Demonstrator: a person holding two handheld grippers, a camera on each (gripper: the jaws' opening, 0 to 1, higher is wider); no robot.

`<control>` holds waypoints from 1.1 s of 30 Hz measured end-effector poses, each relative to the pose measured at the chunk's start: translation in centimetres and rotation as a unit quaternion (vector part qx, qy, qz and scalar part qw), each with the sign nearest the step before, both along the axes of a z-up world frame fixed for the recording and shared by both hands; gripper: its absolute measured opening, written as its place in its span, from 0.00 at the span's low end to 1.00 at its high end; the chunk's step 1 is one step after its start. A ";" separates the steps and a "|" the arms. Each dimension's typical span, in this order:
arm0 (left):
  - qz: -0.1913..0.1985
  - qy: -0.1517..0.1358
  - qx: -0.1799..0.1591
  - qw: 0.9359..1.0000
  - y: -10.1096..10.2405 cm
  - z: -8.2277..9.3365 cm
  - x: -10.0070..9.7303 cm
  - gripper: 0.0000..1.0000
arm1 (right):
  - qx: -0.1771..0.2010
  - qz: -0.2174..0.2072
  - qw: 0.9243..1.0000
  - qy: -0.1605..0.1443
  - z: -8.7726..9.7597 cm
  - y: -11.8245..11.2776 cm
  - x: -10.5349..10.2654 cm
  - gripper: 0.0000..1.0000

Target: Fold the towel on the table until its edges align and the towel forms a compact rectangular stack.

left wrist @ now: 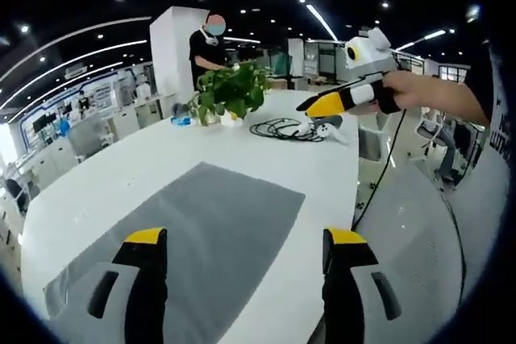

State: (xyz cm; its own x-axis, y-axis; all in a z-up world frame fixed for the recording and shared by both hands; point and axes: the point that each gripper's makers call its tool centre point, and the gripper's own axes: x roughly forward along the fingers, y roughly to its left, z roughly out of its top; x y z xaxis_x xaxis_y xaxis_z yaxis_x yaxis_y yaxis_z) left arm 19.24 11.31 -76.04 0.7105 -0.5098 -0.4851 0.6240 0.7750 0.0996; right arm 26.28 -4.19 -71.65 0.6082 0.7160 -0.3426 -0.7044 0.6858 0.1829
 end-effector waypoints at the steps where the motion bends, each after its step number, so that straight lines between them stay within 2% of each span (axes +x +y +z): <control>1: -0.005 0.000 -0.002 1.000 -0.4 -0.1 0.2 0.81 | -0.001 0.001 1.000 0.000 0.0 0.0 0.1 0.54; 7: -0.024 0.003 -0.002 1.000 -1.8 -0.4 0.8 0.81 | -0.001 0.000 1.000 -0.001 -0.3 0.1 0.7 0.54; 13: -0.040 0.003 0.010 0.999 -2.3 -0.6 0.3 0.80 | -0.003 0.012 1.000 0.002 -0.7 0.5 0.6 0.54; 16: -0.044 0.010 0.016 0.999 -2.7 -1.3 0.2 0.80 | -0.010 0.016 1.000 0.006 -1.2 0.5 0.6 0.54; 21: -0.060 0.018 0.006 0.998 -4.8 -1.9 0.5 0.79 | -0.010 0.016 1.000 0.008 -1.3 0.2 0.8 0.54; 28: -0.103 0.019 -0.001 0.995 -7.3 -1.9 0.7 0.78 | -0.017 0.012 1.000 0.010 -1.5 -0.6 1.5 0.54; 30: -0.118 0.022 -0.006 0.993 -7.6 -1.9 0.5 0.78 | -0.023 0.013 1.000 0.016 -1.7 -0.7 1.6 0.54; 33: -0.134 0.025 0.006 0.991 -7.5 -2.2 0.5 0.78 | -0.026 0.012 0.999 0.017 -1.9 -0.8 1.8 0.54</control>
